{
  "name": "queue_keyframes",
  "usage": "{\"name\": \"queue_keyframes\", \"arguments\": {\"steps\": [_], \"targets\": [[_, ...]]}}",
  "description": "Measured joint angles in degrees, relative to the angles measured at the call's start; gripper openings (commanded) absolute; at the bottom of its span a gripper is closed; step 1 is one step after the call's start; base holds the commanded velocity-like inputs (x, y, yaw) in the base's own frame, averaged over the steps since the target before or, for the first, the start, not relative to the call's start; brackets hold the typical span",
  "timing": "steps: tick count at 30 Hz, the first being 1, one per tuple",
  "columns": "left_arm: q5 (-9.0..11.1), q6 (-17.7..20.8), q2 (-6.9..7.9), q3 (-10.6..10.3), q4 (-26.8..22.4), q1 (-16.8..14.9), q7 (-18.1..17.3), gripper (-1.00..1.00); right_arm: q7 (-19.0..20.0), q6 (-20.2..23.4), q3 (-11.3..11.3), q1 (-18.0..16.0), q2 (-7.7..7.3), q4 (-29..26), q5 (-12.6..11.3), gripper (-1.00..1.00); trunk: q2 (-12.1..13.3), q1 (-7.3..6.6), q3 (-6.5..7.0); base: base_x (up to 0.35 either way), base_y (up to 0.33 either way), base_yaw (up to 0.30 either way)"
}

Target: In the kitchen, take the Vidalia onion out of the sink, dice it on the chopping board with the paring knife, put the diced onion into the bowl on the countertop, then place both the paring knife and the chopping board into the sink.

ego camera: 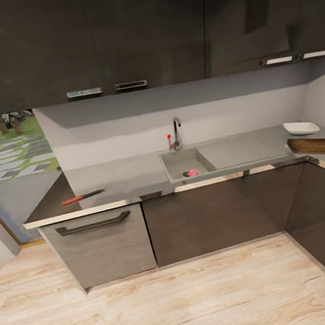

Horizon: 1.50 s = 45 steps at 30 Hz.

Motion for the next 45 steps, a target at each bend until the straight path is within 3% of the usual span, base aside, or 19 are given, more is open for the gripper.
{"name": "queue_keyframes", "arguments": {"steps": [45], "targets": [[0.0, 0.0, -0.06, 0.0, 0.0, 0.0, 0.1, 1.0, 0.0, 0.0, 0.0, 0.0, -0.01, 0.0, 0.0, 1.0, 18.1, -9.89, 8.1, 0.0, 0.0, 0.0]]}}
